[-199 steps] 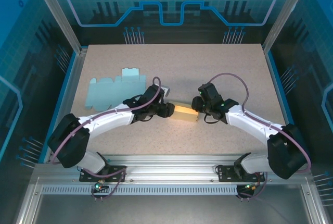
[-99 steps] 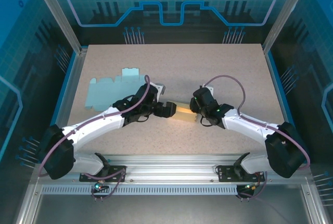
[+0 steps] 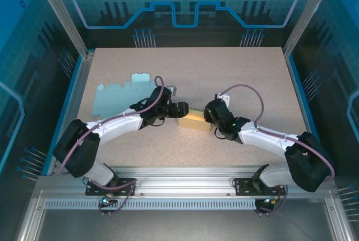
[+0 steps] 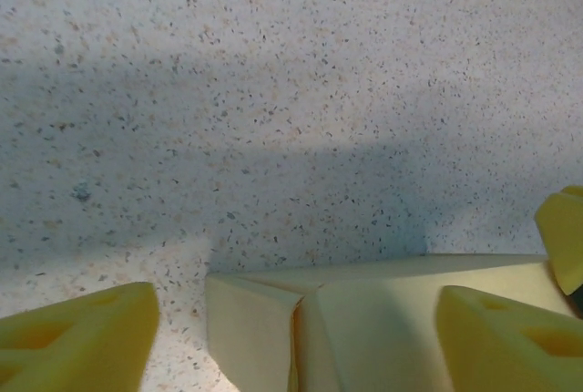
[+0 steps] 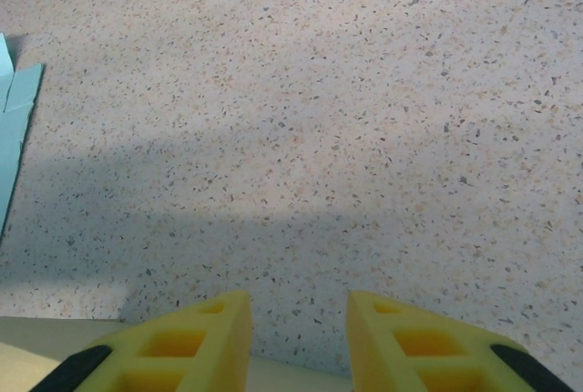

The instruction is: Fold the paper box

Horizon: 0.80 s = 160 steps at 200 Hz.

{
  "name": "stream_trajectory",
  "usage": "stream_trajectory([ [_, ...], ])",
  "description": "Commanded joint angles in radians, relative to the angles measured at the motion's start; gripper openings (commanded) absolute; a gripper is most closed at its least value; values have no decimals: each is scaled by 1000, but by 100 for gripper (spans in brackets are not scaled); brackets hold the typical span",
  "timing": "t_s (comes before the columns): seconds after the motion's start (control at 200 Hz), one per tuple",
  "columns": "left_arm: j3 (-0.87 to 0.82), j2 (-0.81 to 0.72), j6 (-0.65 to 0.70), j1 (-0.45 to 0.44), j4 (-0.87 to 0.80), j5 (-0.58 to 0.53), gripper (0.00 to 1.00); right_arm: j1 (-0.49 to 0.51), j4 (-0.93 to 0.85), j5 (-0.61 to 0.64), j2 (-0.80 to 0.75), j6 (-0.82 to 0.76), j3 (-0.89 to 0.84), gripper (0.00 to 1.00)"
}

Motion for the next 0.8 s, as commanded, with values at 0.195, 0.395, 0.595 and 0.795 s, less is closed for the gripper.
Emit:
stream_trajectory([
  [0.195, -175, 22, -81, 21, 150, 55, 50, 27, -113, -5, 84, -9, -57, 34],
  [0.395, -334, 30, -129, 23, 337, 82, 32, 23, -96, -13, 102, 0, -65, 34],
  [0.595, -393, 41, -126, 23, 412, 80, 11, 3, -94, -62, 77, -22, -54, 36],
  [0.795, -392, 56, -108, 23, 429, 77, 11, -77, -165, -204, 26, -94, 42, 52],
])
